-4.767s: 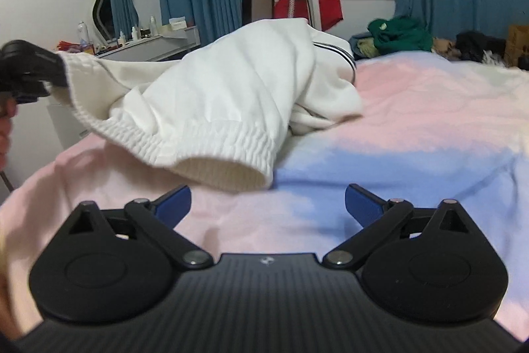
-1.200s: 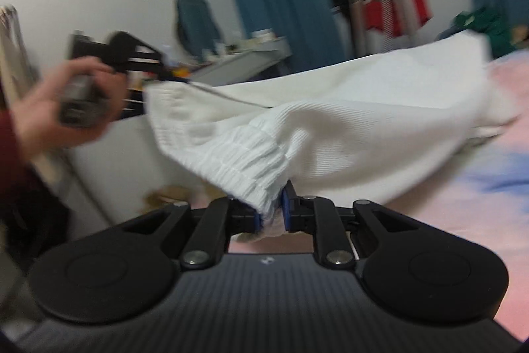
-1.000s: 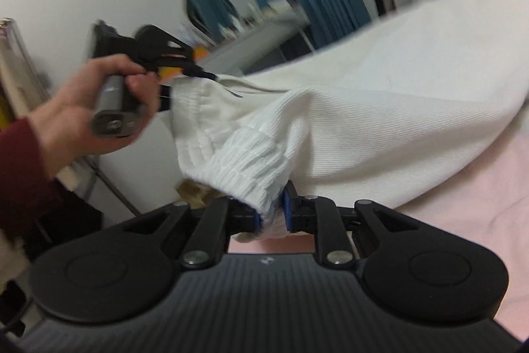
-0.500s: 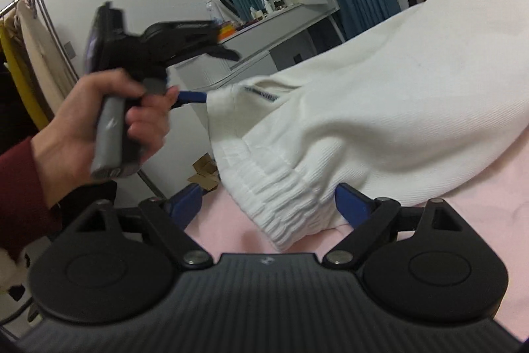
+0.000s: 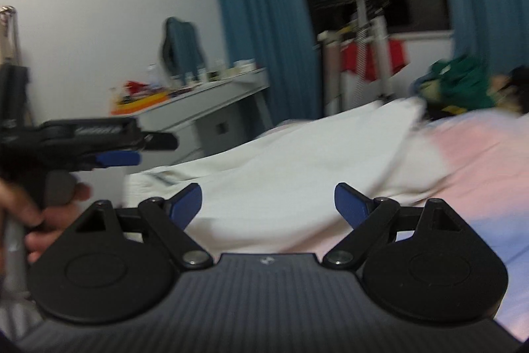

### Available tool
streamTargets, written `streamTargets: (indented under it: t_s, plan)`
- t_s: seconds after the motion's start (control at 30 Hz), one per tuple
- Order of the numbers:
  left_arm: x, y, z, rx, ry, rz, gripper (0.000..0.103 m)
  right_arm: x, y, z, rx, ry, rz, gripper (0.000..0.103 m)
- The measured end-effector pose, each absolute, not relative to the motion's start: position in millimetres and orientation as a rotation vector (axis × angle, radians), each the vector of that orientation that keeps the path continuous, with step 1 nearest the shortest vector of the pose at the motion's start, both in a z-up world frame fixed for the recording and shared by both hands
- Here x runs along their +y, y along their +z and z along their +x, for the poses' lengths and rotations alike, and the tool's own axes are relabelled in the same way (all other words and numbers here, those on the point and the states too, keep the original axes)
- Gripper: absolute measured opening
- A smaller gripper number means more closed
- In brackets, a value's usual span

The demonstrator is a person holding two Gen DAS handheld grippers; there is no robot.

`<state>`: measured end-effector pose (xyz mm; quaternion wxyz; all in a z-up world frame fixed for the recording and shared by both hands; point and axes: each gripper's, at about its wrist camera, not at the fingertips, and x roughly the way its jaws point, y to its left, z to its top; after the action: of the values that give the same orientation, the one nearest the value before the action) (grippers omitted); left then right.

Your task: Fold clothes

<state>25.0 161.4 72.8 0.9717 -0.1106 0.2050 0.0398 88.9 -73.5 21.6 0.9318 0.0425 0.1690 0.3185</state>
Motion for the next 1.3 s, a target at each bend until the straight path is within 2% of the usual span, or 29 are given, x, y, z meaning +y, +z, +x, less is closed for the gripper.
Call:
streamTargets:
  t_s: [0.17,0.33,0.47,0.67,1.0,1.3]
  plan:
    - [85,64,43,0.4,-0.016,-0.21,0.085,-134,24,95,0.276,0.503,0.058,0.089]
    - [39,24,55,0.288,0.023,-0.15,0.089,-170,2,106,0.248,0.412,0.093,0.089]
    - [38,-7,74,0.336,0.073,-0.147,0.089,-184,-8,129,0.309,0.388,0.129,0.089]
    - [51,-26,94,0.436,0.09,-0.179,0.089,-184,-17,147,0.32,0.37,0.142,0.089]
    - [44,-22,82,0.402,0.126,-0.105,0.088,-199,-16,137,0.334,0.314,0.181,0.089]
    - [28,4,147,0.422,0.224,-0.052,0.086,-216,-17,117,0.352,0.276,0.247,0.089]
